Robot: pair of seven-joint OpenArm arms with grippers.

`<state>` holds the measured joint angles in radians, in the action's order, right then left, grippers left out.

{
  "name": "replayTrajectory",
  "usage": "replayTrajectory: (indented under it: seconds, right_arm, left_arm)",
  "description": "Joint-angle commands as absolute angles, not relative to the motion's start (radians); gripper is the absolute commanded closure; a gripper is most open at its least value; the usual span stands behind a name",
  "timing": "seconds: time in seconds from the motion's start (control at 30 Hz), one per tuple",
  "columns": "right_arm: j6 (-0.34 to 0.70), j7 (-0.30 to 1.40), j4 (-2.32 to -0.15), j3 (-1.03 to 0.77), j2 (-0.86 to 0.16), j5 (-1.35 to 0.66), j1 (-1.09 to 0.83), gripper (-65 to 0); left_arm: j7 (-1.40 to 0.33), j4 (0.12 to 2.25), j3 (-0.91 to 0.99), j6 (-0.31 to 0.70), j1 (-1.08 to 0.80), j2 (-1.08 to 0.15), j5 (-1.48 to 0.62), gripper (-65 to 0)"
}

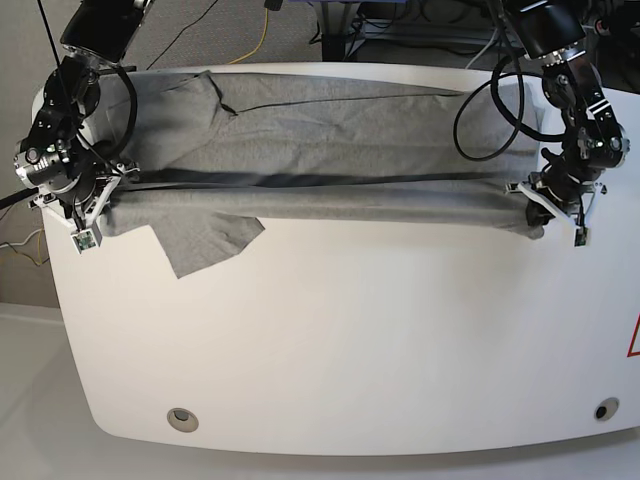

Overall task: Fold the T-shirt properly
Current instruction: 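Lift the hem with both grippers and carry it toward the shoulder edge, then lower the hem onto the shoulder edge with both grippers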

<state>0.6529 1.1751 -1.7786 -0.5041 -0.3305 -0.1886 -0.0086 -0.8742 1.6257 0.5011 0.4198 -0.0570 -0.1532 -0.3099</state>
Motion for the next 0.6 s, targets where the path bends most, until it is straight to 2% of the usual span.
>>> replayTrajectory:
  seconds: [0.0, 0.57]
  right_arm:
    - [0.638, 1.167, -1.801, -0.513, -0.361, -0.173, -0.012, 0.0]
    - [0.634, 1.187, -1.893, -0.513, -0.349, -0.173, -0.12, 0.0]
  left_arm:
    - [-0.849, 1.649, 0.506, 0.414, -0.058, -0.165, -0.308, -2.6]
    - [-0.849, 1.662, 0.542, 0.414, -0.134, -0.165, -0.306, -2.6]
